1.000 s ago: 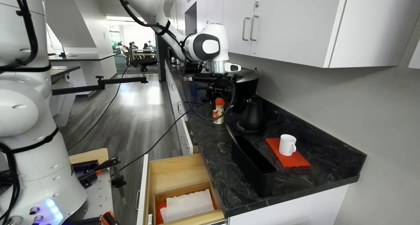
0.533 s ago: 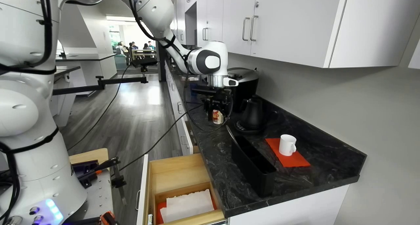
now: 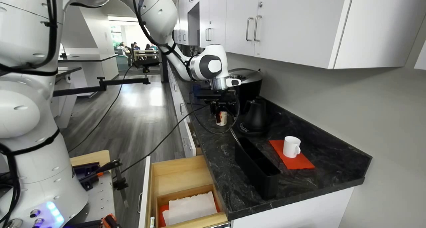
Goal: Put the fork in the drawer
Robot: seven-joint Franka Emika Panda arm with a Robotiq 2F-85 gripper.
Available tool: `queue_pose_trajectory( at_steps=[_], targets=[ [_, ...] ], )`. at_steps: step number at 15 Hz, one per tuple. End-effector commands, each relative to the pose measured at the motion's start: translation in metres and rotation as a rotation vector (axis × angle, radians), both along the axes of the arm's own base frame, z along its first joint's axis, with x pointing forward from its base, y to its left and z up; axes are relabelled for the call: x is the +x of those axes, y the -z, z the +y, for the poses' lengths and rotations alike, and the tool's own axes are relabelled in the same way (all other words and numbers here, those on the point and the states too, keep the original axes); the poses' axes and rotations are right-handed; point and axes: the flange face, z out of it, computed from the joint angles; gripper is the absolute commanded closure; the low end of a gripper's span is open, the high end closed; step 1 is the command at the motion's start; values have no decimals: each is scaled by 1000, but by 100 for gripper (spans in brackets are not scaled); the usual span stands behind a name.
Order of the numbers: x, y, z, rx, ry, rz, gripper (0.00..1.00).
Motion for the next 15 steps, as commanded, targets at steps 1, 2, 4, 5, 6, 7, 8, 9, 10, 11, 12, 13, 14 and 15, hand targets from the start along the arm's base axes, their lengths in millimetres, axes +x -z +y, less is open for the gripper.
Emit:
queue_pose_trajectory(
  at_steps=[1,2,4,5,6,7,8,9,10,11,12,13,14,15],
  targets=[
    [-4,3,2,-61,4,-97,0],
    [-5,5,3,-80,8,-112,0],
    [-6,10,3,-131,14,-148,0],
    [-6,12,4,-154,20,-160,0],
    [-7,13,5,-182,27,-174,0],
    [-7,14,7,-205,33,-183,0],
    [-7,14,10,-224,37,-196,0],
    [-7,14,15,-234,42,-204,0],
    [-7,14,21,-244,43,-217,0],
    [-8,14,26,-251,44,-224,0],
    [-9,16,32,-262,41,-229,0],
    [-12,18,40,-276,41,-234,0],
    [-14,20,45,-291,45,-229,0],
    [-16,22,50,-311,52,-225,0]
  ],
)
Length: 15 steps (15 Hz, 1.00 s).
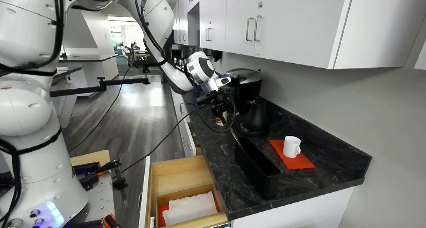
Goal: Put the fork in the drawer
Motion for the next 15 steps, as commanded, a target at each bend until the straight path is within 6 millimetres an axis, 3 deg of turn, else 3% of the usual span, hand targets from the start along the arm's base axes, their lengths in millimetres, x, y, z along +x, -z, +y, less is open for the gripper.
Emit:
queue_pose_trajectory(
  at_steps=[1,7,15],
  targets=[
    [-8,6,18,-76,45,-5,0],
    [-19,14,20,-164,98,29,0],
    [1,12,-14,-90,155,-24,0]
  ],
)
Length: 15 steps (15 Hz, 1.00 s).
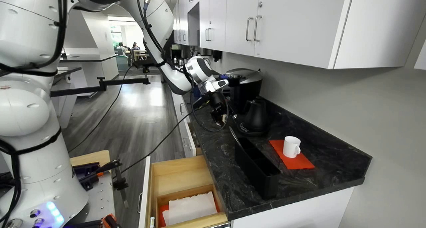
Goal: Put the fork in the drawer
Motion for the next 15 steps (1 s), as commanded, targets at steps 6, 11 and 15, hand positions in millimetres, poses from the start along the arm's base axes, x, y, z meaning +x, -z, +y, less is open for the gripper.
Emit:
queue_pose_trajectory(
  at_steps=[6,11,15],
  targets=[
    [22,2,-26,92,34,-103,0],
    [27,11,-24,120,37,-117,0],
    [35,13,-26,85,55,-114,0]
  ],
)
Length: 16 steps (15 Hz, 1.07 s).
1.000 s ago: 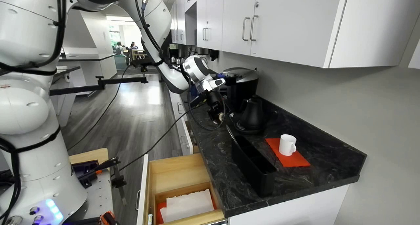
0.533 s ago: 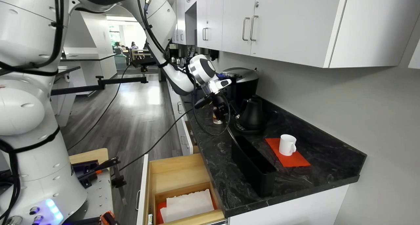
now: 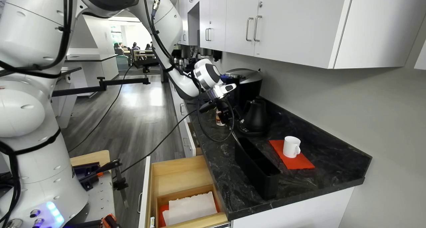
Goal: Put the fork in the drawer
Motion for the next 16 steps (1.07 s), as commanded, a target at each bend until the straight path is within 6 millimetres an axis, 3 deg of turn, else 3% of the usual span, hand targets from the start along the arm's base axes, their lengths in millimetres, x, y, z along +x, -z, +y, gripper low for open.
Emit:
queue_pose_trajectory(
  at_steps=[1,11,16],
  targets=[
    [13,-2,-3,-21,25,-24,0],
    [14,0,-10,-60,127,46,0],
    [9,-3,-3,-26,167,82,0]
  ],
)
